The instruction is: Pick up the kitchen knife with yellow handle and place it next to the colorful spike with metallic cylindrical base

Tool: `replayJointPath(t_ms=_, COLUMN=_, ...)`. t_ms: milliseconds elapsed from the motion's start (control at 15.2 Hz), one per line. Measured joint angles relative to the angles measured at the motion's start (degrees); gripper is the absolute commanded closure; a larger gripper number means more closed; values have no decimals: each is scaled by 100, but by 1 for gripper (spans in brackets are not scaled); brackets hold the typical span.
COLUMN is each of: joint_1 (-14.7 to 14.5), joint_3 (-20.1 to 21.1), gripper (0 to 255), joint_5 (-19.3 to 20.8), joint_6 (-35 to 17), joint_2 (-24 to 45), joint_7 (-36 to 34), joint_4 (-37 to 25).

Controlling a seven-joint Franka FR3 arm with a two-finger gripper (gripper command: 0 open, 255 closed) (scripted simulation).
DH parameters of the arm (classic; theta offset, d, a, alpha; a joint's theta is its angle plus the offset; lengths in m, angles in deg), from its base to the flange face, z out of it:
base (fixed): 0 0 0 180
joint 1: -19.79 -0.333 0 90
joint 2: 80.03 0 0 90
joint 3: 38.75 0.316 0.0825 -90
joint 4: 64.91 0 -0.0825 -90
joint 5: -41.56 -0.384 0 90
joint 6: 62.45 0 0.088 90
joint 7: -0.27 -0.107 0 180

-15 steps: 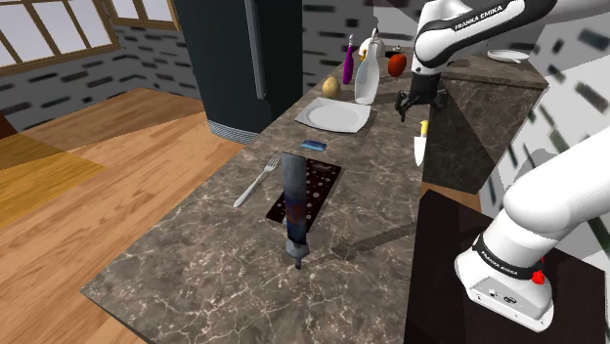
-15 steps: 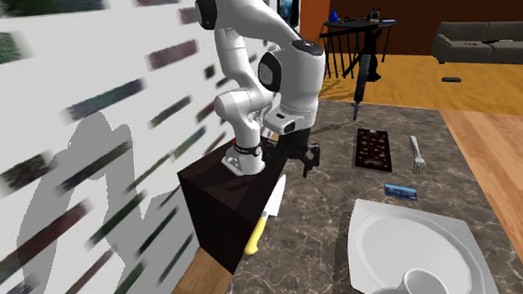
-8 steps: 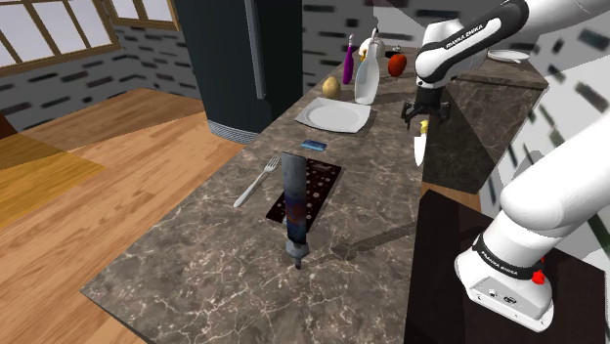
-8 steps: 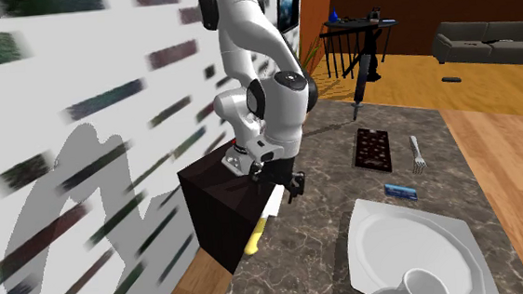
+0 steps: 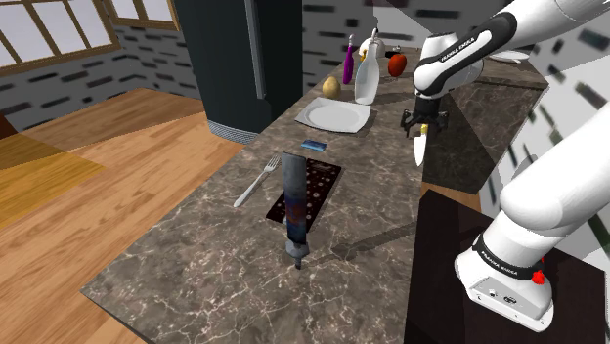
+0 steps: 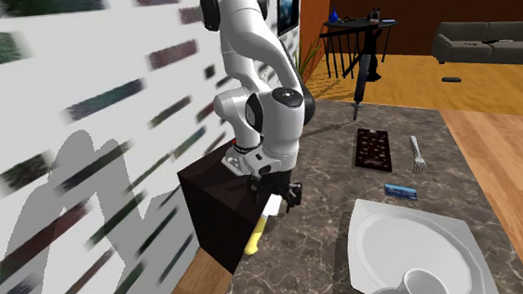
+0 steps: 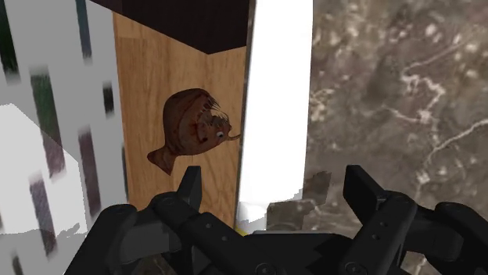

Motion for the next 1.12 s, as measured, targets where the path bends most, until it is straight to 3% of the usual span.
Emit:
replayJointPath(t_ms=264, joint_1=2, joint_3=-4, gripper=0, joint_5=-1, joint_6=-21, joint_2=19, joint_7=4, joint_4=0)
replayJointPath(t_ms=330, joint_1=2, joint_3=-4, gripper=255, joint_5=-1, joint_6=-21, joint_2=19, joint_7=4, joint_4=0)
replayJointPath(t_ms=1122, joint_1=4, joint_3=0, gripper=255, joint_5=1, joint_6=79, joint_2=-52, joint_7=15, joint_4=-35)
